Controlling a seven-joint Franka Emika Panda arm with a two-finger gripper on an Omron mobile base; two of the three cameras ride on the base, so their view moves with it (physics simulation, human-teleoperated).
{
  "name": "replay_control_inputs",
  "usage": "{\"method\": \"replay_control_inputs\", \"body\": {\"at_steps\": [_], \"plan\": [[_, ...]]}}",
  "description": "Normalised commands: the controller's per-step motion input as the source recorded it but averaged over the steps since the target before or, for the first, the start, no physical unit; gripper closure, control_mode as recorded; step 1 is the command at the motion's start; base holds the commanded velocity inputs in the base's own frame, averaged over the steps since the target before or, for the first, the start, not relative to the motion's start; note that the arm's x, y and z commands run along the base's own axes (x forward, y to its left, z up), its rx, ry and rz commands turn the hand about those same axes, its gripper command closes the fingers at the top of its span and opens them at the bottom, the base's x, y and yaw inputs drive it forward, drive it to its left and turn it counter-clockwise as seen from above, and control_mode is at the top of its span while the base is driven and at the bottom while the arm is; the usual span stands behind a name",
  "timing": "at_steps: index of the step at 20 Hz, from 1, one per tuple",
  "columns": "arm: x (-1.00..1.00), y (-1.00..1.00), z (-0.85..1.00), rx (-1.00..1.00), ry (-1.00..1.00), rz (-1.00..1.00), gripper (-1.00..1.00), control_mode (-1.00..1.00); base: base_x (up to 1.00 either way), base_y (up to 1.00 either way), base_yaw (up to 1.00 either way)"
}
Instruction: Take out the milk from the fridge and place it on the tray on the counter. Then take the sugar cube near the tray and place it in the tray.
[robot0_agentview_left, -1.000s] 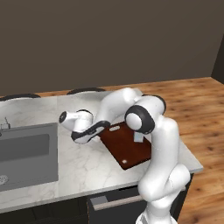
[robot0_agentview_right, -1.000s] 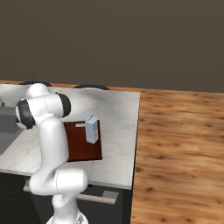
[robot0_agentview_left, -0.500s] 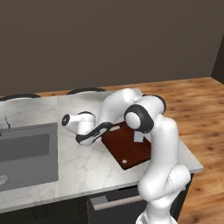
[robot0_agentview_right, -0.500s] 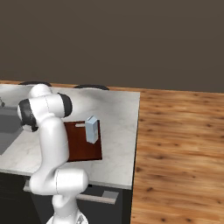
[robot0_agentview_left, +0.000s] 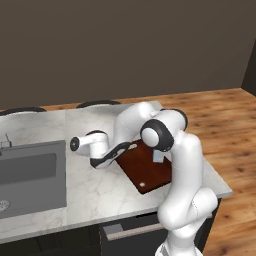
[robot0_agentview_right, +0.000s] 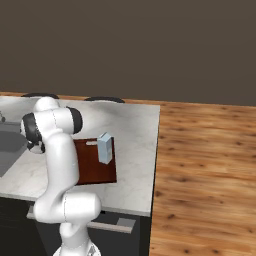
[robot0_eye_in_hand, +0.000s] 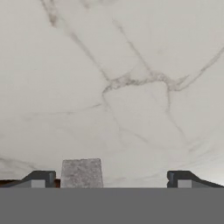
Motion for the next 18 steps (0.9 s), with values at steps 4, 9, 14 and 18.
{"method": "replay_control_inputs", "body": {"at_steps": [4, 9, 14, 18], "plan": [[0.03, 0.04, -0.10, 0.00, -0.07, -0.04, -1.00, -1.00, 0.00, 0.00, 0.00], [0.08, 0.00, 0.00, 0.00, 0.01, -0.02, -1.00, -1.00, 0.00, 0.00, 0.00], [0.04, 0.01, 0.00, 0.00, 0.05, 0.00, -1.00, -1.00, 0.00, 0.00, 0.00], [0.00, 0.00, -0.10, 0.00, 0.07, 0.00, 1.00, -1.00, 0.00, 0.00, 0.00]]}}
